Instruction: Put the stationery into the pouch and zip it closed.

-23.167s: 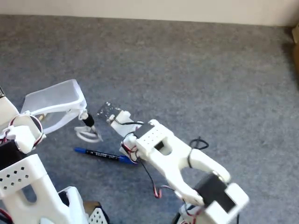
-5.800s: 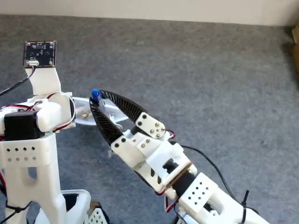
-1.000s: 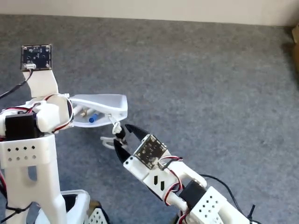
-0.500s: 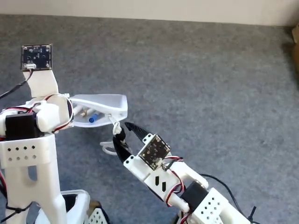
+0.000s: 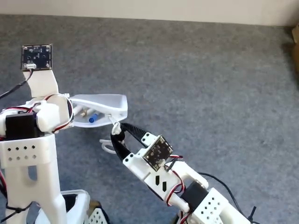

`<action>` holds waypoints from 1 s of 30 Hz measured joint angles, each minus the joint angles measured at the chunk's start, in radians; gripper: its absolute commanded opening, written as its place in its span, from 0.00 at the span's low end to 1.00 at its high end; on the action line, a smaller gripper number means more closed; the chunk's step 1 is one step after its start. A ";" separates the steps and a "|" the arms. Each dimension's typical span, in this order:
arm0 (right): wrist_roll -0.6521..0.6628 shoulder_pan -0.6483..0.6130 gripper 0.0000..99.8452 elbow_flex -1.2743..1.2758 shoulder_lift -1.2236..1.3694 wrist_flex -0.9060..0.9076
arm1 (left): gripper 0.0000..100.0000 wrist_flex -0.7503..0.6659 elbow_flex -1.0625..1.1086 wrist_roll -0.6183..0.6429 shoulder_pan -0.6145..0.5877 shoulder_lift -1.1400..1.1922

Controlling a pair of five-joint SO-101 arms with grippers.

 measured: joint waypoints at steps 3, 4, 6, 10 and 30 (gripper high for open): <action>0.000 0.000 0.01 0.000 0.000 -0.002 | 0.01 0.000 0.000 0.000 0.000 0.000; 0.000 0.002 0.01 0.000 0.000 -0.002 | 0.01 0.000 0.000 0.000 0.000 0.000; 0.000 0.002 0.00 0.000 0.000 0.002 | 0.01 0.000 0.000 0.000 0.000 0.000; -0.002 0.002 0.00 -0.025 -0.005 0.089 | 0.01 0.000 0.003 0.000 0.002 0.000; 0.330 -0.006 0.00 -0.135 -0.017 0.488 | 0.26 0.002 0.021 0.000 0.000 0.014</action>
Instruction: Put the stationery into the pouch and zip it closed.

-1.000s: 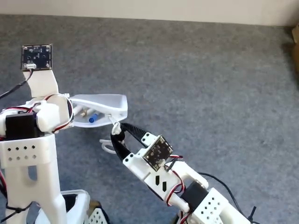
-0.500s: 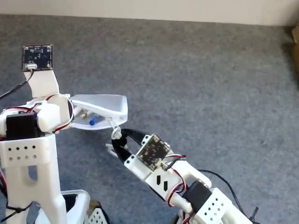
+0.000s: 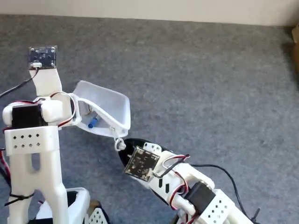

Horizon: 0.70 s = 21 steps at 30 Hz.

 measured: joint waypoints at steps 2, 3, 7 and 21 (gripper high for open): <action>0.009 0.000 0.00 -0.002 0.000 0.009 | 0.26 0.014 -0.018 0.000 0.000 0.009; 0.012 0.002 0.00 -0.002 0.000 0.011 | 0.26 0.031 -0.040 0.000 0.000 0.014; 0.017 0.000 0.00 -0.002 0.000 0.025 | 0.26 0.110 -0.155 0.000 0.009 0.028; 0.054 0.005 0.00 0.000 -0.345 0.261 | 0.26 0.046 -0.331 -0.049 0.334 0.040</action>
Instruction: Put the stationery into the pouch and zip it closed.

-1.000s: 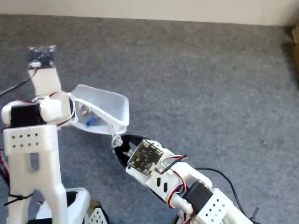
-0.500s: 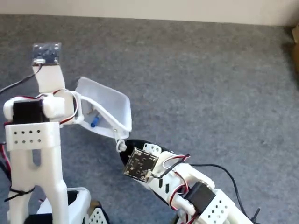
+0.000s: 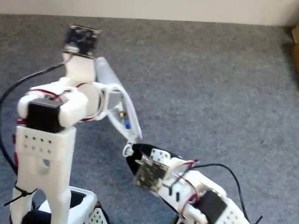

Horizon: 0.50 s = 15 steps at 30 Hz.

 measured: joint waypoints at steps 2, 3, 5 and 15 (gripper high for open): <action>0.037 0.000 0.00 0.000 -0.021 0.028 | 0.26 -0.029 -0.008 0.000 0.058 0.020; 0.049 0.000 0.00 0.000 -0.012 0.028 | 0.26 -0.044 -0.012 0.000 0.091 0.037; 0.064 0.000 0.00 0.000 -0.012 0.028 | 0.26 -0.072 -0.021 0.000 0.153 0.081; 0.106 0.003 0.00 0.000 -0.031 0.028 | 0.26 -0.101 -0.222 -0.086 0.373 0.368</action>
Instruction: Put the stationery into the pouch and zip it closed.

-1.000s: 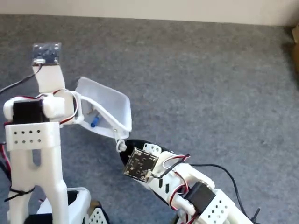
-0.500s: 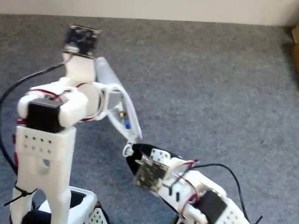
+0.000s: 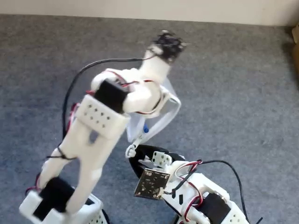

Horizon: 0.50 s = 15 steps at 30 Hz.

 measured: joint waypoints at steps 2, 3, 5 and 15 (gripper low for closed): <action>0.003 0.000 0.00 0.000 0.000 0.000 | 0.26 0.034 -0.078 -0.006 0.031 0.017; 0.003 0.000 0.00 0.000 -0.002 0.000 | 0.26 0.058 -0.124 -0.006 0.048 0.020; 0.003 0.000 0.00 0.000 -0.009 0.000 | 0.26 0.117 -0.212 -0.006 0.066 0.020; 0.003 0.026 0.00 0.000 -0.012 -0.005 | 0.26 0.224 -0.365 -0.005 0.087 0.051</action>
